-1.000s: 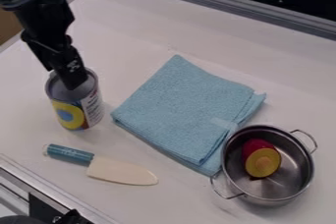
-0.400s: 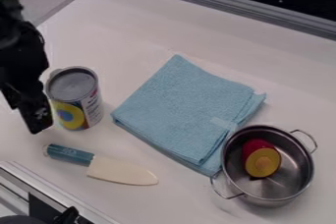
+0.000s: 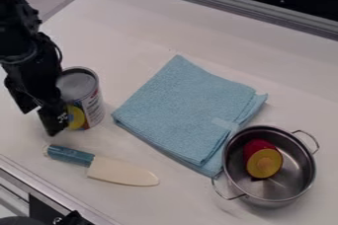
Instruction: Push the can to the middle top of the table
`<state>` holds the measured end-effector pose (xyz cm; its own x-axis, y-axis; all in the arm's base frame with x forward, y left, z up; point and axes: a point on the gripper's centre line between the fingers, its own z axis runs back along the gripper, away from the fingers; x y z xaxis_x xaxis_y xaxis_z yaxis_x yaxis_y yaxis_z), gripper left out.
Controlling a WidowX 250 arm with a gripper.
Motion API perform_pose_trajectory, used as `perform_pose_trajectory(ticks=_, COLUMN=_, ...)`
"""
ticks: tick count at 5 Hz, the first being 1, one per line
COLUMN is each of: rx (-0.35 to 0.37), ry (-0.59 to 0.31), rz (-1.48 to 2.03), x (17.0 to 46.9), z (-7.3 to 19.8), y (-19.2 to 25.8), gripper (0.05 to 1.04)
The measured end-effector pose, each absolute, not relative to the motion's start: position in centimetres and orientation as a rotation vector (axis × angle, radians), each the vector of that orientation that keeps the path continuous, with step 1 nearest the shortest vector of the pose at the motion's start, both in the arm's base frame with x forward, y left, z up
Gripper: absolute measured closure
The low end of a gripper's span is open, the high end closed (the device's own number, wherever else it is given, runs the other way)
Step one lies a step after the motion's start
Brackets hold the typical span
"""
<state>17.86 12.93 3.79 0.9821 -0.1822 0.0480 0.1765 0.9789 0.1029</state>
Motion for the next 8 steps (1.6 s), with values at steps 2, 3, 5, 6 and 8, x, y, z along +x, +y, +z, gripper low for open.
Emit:
perform_pose_trajectory(ticks=2, rx=0.06, ry=-0.049, rz=-0.161, x=21.2, z=3.8, y=12.0, gripper=0.084)
perform_pose_trajectory(ticks=3, rx=0.041, ry=-0.044, rz=-0.158, x=23.4, z=3.9, y=11.4, gripper=0.084)
perform_pose_trajectory(ticks=5, rx=0.022, ry=-0.029, rz=-0.087, x=28.1, z=3.2, y=11.1, gripper=0.084)
perform_pose_trajectory(ticks=6, rx=0.024, ry=-0.042, rz=-0.081, x=30.4, z=2.9, y=10.7, gripper=0.084)
perform_pose_trajectory(ticks=8, rx=0.044, ry=-0.118, rz=-0.167, x=34.1, z=2.9, y=8.8, gripper=0.084)
